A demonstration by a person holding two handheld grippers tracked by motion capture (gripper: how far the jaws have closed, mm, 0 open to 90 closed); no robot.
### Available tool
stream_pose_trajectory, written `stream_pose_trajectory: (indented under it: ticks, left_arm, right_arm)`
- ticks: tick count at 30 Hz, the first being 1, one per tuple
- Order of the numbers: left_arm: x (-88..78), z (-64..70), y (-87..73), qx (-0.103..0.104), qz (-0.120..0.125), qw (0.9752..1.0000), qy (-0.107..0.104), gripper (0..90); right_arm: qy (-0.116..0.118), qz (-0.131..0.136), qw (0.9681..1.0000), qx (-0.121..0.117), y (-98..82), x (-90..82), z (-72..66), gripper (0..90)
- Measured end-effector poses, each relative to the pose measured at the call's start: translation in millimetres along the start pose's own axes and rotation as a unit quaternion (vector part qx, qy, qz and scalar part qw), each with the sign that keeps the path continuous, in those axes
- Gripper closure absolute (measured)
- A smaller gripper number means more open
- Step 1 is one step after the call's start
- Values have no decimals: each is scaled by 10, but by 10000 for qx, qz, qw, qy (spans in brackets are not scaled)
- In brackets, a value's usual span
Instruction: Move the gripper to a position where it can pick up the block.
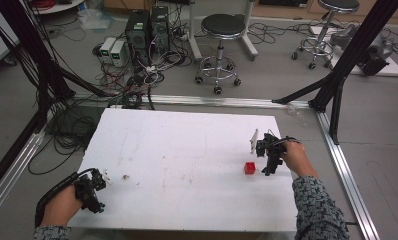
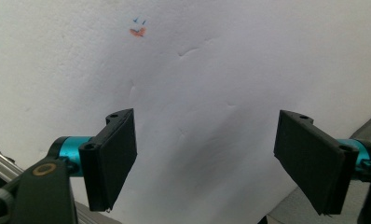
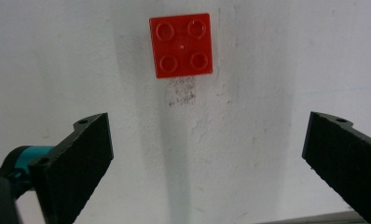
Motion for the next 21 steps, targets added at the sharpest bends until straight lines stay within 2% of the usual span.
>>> stream_pose_trajectory:
  ticks: [8, 9, 21]
  left_arm:
    - [3, 3, -2, -10, 10, 10000, -22, 214]
    - [3, 3, -2, -9, 23, 10000, -20, 214]
    - [14, 2, 0, 1, 5, 10000, -25, 214]
  right_arm:
    - [96, -4, 9998, -168, 179, 151, -14, 8]
    - [126, 0, 9996, -254, 212, 201, -21, 8]
    - [236, -9, 9988, -439, 324, 436, -99, 8]
Point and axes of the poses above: each handheld gripper's, and its own axes: x roughly forward along the jaws, y roughly out of its top, z roughly to its right, the point moved 9 cm from there along x, roughly forward along the jaws, and after that the axes turned 3 degrees about -y, right-handed, at the moved point
